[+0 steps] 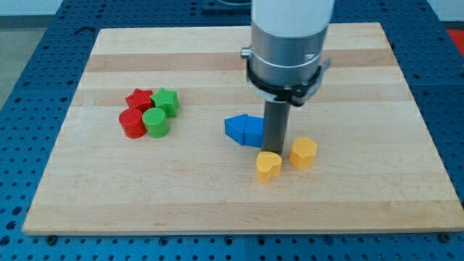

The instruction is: Separate the blue cube and the blue triangle

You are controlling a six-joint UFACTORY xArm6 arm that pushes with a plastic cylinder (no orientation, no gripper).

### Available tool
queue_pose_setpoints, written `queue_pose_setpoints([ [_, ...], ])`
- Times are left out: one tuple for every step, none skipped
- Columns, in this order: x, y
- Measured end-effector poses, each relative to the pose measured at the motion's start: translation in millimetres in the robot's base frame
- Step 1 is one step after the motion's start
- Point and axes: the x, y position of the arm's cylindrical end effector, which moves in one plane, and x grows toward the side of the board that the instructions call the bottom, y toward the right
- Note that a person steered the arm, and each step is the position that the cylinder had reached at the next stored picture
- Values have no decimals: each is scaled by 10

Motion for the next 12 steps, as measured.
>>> queue_pose_setpoints([
  [-263, -62],
  [-622, -62],
  [-530, -32],
  [-254, -35],
  [-136, -132],
  [-180, -383],
  [-427, -470],
  [-418, -470],
  [-187, -506],
  [-102, -738],
  [-151, -1023],
  [-420, -873],
])
